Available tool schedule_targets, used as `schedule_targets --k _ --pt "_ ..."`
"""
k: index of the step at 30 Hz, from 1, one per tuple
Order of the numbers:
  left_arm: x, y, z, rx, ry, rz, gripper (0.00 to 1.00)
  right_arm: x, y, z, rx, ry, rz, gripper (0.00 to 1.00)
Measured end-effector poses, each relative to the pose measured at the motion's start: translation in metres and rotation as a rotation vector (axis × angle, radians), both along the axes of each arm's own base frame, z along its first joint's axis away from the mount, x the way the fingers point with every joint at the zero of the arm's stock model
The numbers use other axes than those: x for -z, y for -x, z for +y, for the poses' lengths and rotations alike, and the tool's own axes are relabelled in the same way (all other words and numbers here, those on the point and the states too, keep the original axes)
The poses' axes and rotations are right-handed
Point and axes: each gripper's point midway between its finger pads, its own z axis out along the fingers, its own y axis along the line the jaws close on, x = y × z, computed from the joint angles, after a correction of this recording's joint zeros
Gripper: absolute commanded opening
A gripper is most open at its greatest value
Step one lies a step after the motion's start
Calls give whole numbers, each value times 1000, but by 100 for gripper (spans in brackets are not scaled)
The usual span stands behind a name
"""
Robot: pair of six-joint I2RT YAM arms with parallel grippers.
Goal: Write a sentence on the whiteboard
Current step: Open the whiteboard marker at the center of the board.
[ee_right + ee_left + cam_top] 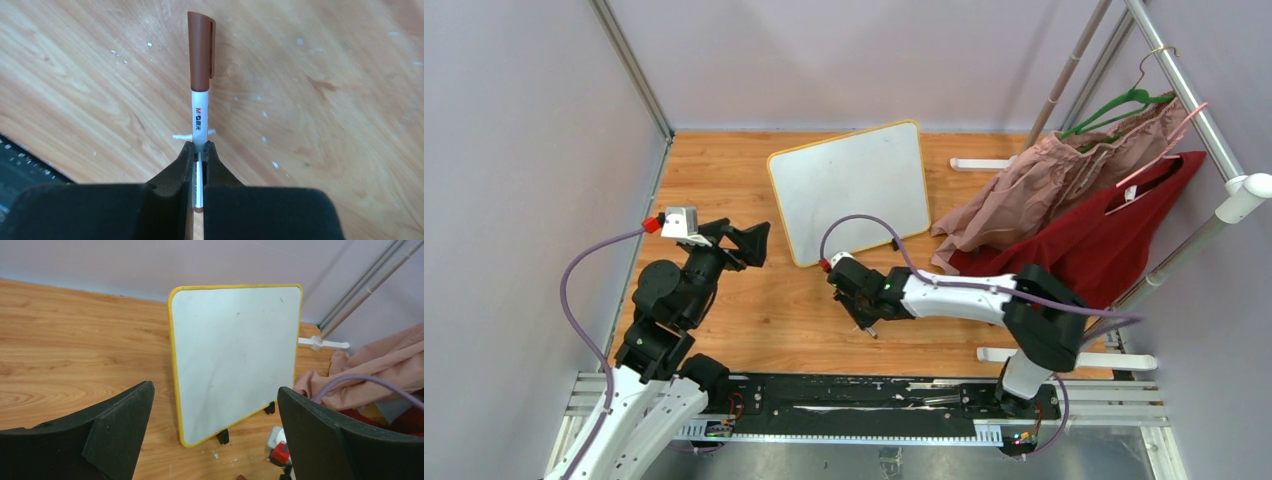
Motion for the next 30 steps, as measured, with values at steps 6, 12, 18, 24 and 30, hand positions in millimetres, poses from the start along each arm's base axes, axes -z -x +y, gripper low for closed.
schedule_targets --k 6,12,18,24,30 --pt "12 -10 -16 53 -1 49 100 -74 -4 -12 28 -192 -144 0" --pt "32 -11 -38 147 49 98 100 -135 3 -26 34 -441 -269 0" --pt "16 8 -81 403 144 87 100 -165 11 -32 2 -605 -340 0" --pt "10 26 -113 622 166 112 100 -197 11 -26 -25 -758 -423 0" --pt "8 31 -128 723 185 154 99 -220 11 -16 -50 -864 -465 0"
